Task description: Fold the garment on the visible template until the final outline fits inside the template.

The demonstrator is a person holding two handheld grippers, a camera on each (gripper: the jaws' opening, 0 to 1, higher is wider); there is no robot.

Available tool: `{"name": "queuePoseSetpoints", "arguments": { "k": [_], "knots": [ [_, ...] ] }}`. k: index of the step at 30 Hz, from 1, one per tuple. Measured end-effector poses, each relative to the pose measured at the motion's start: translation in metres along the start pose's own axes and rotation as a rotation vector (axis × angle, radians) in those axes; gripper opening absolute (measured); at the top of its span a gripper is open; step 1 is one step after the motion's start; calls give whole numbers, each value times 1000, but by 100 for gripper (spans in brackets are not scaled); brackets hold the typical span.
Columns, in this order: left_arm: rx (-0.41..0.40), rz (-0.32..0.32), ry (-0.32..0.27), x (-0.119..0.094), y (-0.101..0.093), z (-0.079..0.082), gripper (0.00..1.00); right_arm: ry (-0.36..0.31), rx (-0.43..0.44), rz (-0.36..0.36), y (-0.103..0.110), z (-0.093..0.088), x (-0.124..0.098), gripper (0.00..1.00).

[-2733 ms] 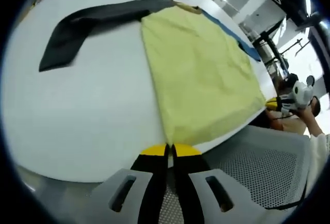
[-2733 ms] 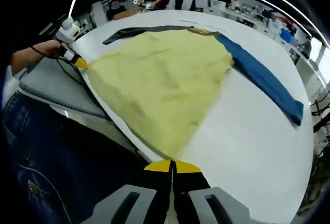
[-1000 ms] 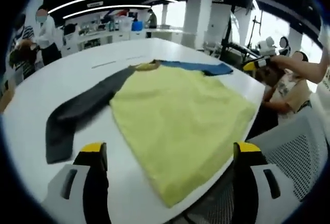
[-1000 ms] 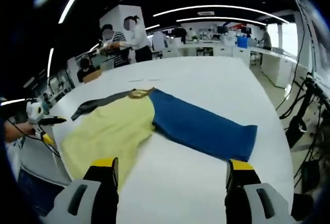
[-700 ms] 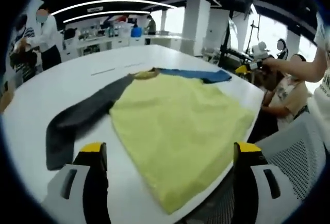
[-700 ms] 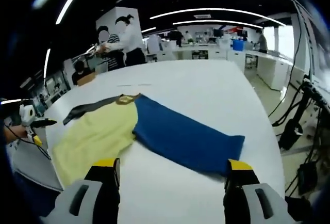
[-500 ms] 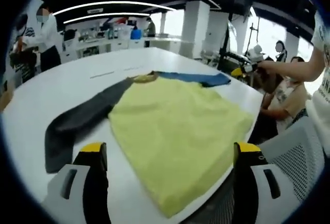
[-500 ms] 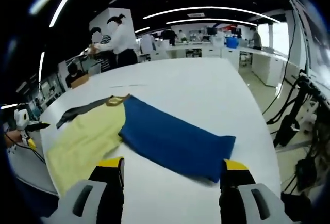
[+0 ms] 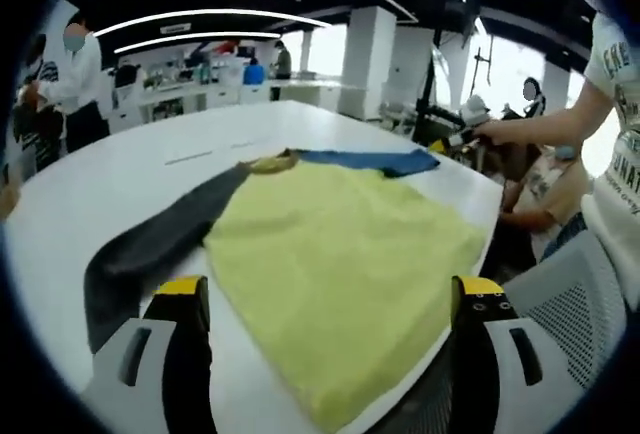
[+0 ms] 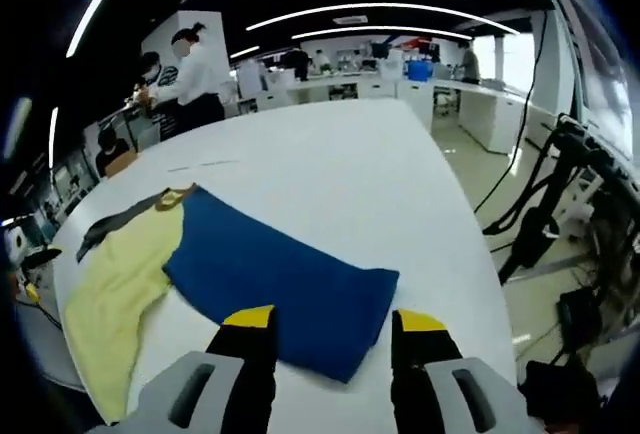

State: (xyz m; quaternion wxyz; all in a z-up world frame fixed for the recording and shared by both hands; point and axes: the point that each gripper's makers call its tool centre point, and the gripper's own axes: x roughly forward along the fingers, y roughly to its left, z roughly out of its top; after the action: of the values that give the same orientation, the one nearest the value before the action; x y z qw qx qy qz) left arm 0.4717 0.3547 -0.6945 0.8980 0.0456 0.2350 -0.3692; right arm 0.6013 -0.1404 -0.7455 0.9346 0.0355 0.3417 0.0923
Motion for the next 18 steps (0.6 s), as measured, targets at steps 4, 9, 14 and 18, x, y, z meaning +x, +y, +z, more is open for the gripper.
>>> {"name": "queuePoseSetpoints", "arguments": {
  "k": [4, 9, 14, 18],
  "knots": [
    [10, -5, -7, 1, -3, 5, 98, 11, 36, -15, -8, -1, 7, 33],
    [23, -7, 17, 3, -5, 3, 98, 38, 42, -38, -6, -5, 10, 27],
    [14, -6, 25, 2, -8, 3, 99, 89, 43, -47, -11, -13, 15, 19],
    [12, -3, 31, 2, -8, 2, 99, 120, 38, -51, -5, -19, 11, 11]
  ]
}}
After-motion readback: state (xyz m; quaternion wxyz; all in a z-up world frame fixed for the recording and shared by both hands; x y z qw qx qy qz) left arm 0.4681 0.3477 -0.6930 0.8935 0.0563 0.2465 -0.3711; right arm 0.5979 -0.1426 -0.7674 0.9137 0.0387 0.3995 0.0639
